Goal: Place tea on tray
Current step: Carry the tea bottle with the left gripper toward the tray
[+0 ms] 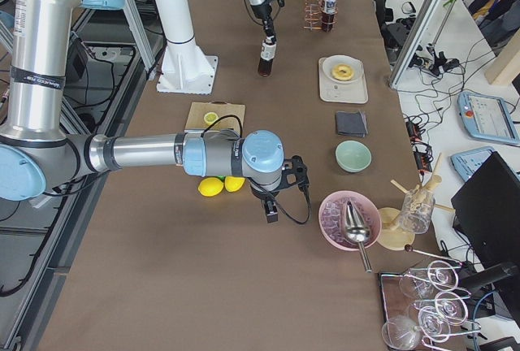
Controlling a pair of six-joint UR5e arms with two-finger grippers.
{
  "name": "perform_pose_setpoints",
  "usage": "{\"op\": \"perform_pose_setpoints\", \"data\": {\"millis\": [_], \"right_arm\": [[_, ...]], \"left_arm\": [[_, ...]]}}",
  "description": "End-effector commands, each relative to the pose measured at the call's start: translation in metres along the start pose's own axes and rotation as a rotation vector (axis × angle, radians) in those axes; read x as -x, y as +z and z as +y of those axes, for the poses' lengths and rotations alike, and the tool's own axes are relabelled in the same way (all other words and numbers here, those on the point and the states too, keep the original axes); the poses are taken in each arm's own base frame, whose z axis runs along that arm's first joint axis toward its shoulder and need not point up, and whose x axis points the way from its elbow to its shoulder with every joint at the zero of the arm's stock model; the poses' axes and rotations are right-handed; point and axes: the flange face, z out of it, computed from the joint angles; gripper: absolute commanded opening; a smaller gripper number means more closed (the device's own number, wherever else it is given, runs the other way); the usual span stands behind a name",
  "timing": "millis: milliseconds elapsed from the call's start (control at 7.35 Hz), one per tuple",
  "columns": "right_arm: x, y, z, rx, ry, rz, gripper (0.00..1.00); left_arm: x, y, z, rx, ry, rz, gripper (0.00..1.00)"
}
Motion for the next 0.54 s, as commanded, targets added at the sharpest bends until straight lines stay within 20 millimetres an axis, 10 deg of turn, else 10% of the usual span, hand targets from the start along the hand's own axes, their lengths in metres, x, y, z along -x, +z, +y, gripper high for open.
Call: {"op": "perform_pose_setpoints", "data": {"millis": [0, 408], "right_arm": [[-0.0005, 0.0008, 0.0019, 0.002, 0.010, -0.001, 1.00], [-0.0015, 0.0026, 0.0064, 0.007, 0.017, -0.002, 1.00]], "left_arm": [[0.0016, 0.0046, 0.0064, 0.006, -0.005, 0.001, 0.00], [0.0019, 0.0094, 0.0130, 0.014, -0.002, 0.003, 0.00]]}}
